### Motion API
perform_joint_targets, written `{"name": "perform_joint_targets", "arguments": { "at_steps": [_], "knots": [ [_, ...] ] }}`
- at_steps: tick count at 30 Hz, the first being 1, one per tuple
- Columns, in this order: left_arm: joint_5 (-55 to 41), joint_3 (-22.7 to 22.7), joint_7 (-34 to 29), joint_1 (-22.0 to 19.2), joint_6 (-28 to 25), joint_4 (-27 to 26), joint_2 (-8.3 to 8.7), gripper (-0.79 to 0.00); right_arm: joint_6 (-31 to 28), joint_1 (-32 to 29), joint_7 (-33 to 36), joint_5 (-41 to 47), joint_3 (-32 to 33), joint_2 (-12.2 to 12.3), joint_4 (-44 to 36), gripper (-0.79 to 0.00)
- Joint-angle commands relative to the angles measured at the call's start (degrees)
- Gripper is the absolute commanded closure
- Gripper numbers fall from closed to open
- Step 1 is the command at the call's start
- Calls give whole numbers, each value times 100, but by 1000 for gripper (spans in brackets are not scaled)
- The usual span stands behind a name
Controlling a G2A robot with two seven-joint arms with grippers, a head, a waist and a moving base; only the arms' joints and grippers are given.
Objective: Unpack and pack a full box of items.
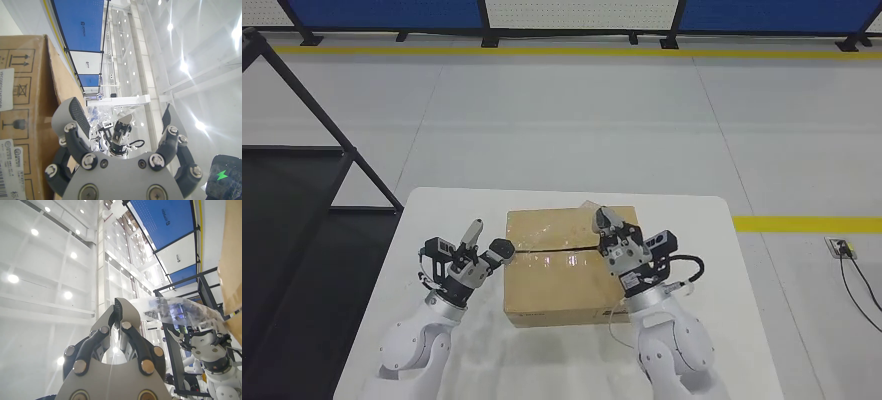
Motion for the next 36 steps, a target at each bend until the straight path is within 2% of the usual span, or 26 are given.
{"name": "perform_joint_targets", "arguments": {
  "at_steps": [1, 4, 11, 21, 36],
  "knots": [
    [4, -4, -7, 3, 11, -1, 1, -785, 318, 51, 293, -28, 166, 46, 52, 0],
    [-7, -3, -21, 5, 31, -8, 2, -785, 672, 136, 711, -81, 353, 114, 128, 0],
    [37, 2, -23, 3, 45, -26, 4, -785, 1081, 223, 1308, -49, 722, 238, 260, 0],
    [107, 58, 3, -43, 110, -41, -1, -785, 1169, 105, 1727, 11, 1101, 379, 272, 0],
    [179, 62, 29, -68, 181, -21, 3, -785, 1170, 345, 1999, -26, 1020, 502, 829, 0]
  ]
}}
